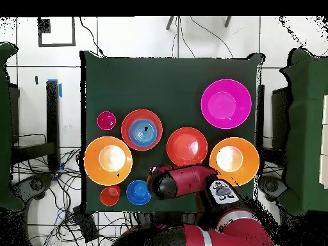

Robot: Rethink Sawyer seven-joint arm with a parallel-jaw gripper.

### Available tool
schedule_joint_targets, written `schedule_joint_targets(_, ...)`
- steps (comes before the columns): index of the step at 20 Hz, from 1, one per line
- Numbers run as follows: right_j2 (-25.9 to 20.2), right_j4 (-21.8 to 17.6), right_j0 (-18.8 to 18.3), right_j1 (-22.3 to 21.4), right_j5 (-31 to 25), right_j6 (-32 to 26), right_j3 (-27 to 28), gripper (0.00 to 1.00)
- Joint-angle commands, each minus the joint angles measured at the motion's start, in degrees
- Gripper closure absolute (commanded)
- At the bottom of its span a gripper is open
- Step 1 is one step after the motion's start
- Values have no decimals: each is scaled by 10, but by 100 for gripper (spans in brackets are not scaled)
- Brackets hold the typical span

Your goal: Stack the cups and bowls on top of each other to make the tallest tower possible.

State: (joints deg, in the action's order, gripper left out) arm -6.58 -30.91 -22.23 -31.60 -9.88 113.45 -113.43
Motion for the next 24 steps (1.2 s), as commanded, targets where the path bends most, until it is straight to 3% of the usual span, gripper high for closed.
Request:
schedule_joint_targets(1, -61, -33, -6, 6, -7, -23, 57, 0)
schedule_joint_targets(14, -92, -17, -31, -57, -83, -55, 44, 0)
schedule_joint_targets(24, -100, -28, -37, -52, -93, -54, 54, 0)
